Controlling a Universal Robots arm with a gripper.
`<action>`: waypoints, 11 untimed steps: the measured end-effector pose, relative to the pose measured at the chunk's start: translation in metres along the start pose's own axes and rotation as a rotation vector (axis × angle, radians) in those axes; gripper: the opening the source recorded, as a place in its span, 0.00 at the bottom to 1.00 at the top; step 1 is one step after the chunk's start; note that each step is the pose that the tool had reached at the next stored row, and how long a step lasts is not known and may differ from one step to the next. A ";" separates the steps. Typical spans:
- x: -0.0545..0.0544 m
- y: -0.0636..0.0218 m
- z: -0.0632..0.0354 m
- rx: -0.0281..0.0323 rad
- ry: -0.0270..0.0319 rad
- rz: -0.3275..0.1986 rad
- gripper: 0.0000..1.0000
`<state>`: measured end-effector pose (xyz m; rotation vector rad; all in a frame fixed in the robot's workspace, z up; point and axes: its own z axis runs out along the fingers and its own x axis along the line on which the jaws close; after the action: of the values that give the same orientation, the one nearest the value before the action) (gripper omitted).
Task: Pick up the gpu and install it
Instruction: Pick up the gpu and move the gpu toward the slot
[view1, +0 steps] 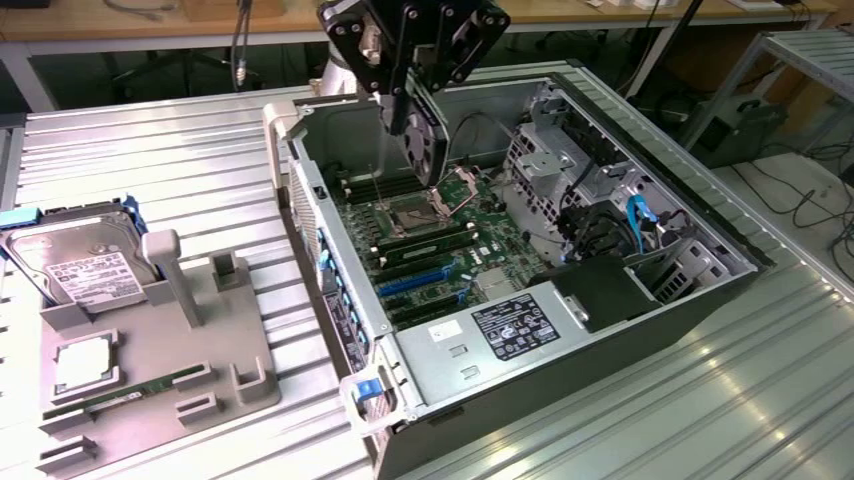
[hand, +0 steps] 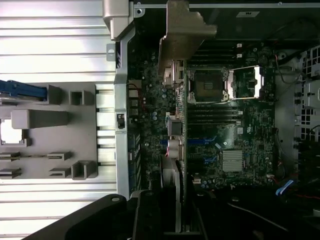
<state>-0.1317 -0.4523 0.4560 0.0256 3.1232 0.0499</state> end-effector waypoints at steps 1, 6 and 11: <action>-0.002 0.0000 0.0000 0.0000 0.0000 0.000 0.28; -0.011 0.0002 0.0002 0.0000 0.0000 0.000 0.28; -0.018 0.0003 0.0003 0.0000 0.0000 0.000 0.28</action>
<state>-0.1140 -0.4523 0.4560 0.0256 3.1232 0.0499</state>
